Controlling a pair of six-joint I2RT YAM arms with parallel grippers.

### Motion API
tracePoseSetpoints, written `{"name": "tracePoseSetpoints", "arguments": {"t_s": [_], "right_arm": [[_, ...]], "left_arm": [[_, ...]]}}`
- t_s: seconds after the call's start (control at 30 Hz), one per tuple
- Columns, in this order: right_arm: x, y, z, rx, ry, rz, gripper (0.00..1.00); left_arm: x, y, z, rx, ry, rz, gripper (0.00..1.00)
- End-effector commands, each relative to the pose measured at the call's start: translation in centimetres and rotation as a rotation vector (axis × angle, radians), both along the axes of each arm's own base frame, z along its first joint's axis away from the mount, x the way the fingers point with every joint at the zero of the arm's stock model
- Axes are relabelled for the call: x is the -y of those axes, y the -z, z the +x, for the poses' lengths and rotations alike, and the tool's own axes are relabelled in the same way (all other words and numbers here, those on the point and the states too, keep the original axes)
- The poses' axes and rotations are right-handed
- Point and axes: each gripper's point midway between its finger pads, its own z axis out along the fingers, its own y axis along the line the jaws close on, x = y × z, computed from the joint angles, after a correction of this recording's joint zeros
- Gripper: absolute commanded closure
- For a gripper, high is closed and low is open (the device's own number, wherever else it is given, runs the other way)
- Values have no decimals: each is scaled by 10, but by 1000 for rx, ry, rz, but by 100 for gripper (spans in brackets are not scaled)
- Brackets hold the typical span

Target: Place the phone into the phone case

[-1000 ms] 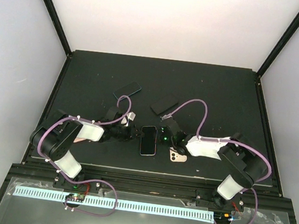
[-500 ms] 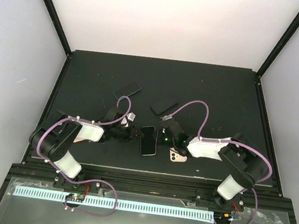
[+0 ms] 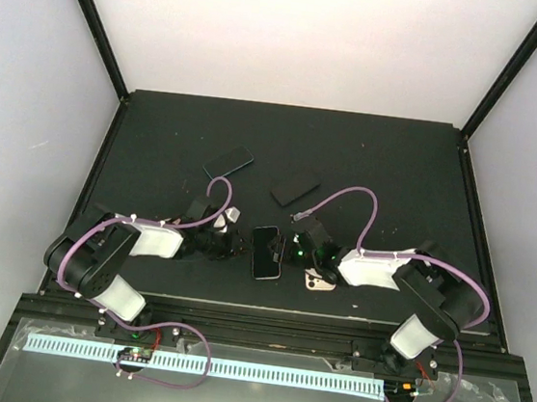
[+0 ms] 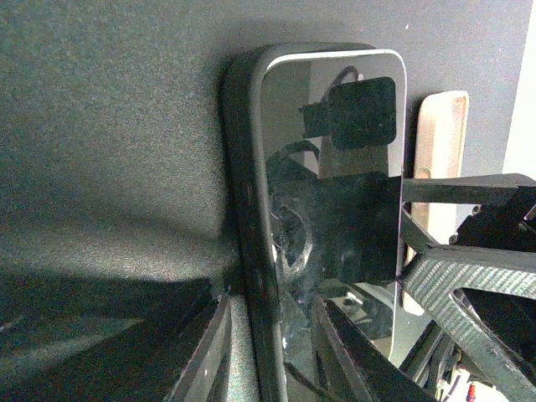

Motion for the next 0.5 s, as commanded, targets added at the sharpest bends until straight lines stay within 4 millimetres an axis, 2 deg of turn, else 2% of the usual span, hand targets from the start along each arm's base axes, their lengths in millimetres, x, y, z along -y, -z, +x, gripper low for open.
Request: {"name": "tracePoseSetpoints", "arguments": {"t_s": [0.0,0.2,0.47], "right_arm": [[-6,8,-7,-56,16,73,37],[-22,8,-11,-102,-1,177,35],[-33,-20,-3,-108,19,400,37]], "left_arm": [[-15,24,-19,-75,-10,85,72],[-14,29,-21,-90,-8,84,76],[-16,34,-26,-112,-12,87,82]]}}
